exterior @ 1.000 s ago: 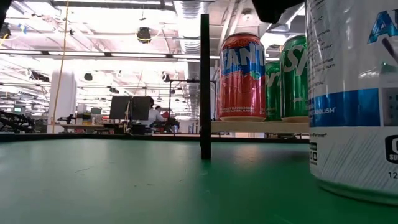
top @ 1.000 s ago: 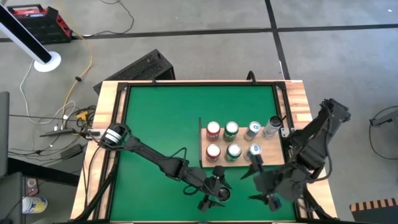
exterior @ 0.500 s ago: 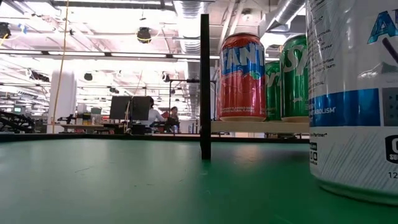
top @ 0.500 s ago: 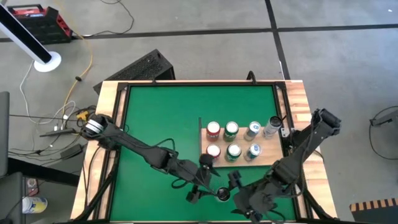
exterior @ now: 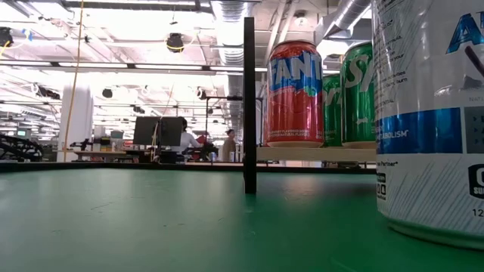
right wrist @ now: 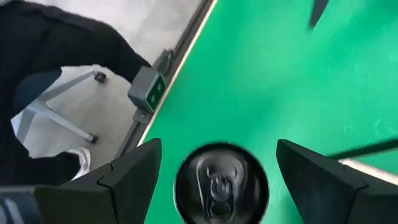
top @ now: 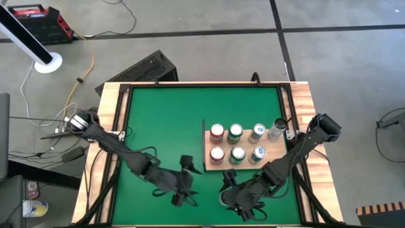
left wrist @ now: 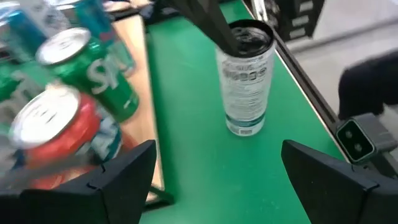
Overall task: Place canned beverage on shelf
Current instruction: Put the white soda can on the shelf
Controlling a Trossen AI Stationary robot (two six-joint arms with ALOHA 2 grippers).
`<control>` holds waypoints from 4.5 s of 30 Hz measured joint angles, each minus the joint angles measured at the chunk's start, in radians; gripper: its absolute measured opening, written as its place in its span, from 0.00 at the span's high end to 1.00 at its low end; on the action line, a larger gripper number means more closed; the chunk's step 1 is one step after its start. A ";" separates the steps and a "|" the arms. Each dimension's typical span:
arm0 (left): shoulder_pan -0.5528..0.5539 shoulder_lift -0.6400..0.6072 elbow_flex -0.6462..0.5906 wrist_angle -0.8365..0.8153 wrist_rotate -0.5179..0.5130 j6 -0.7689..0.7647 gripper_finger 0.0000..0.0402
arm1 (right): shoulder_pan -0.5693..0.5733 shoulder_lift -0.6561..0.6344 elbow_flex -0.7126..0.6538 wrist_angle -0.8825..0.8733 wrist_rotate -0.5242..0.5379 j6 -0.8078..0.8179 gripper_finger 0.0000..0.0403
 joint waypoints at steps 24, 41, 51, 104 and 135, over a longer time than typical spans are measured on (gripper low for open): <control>-0.006 -0.231 -0.457 0.633 0.040 -0.047 0.17 | 0.014 0.013 0.001 -0.062 0.034 0.095 0.15; 0.017 -0.231 -0.457 0.633 0.066 -0.050 0.17 | 0.017 0.004 0.019 -0.089 0.031 0.122 0.15; 0.017 -0.230 -0.457 0.631 0.077 -0.049 0.17 | 0.012 0.014 0.019 -0.096 0.034 0.122 0.15; 0.017 -0.230 -0.457 0.624 0.094 -0.046 0.17 | 0.012 0.014 -0.026 -0.056 0.020 0.150 0.31; 0.017 -0.230 -0.456 0.660 0.092 -0.041 0.17 | 0.361 -0.525 -0.075 -0.863 0.283 0.742 0.32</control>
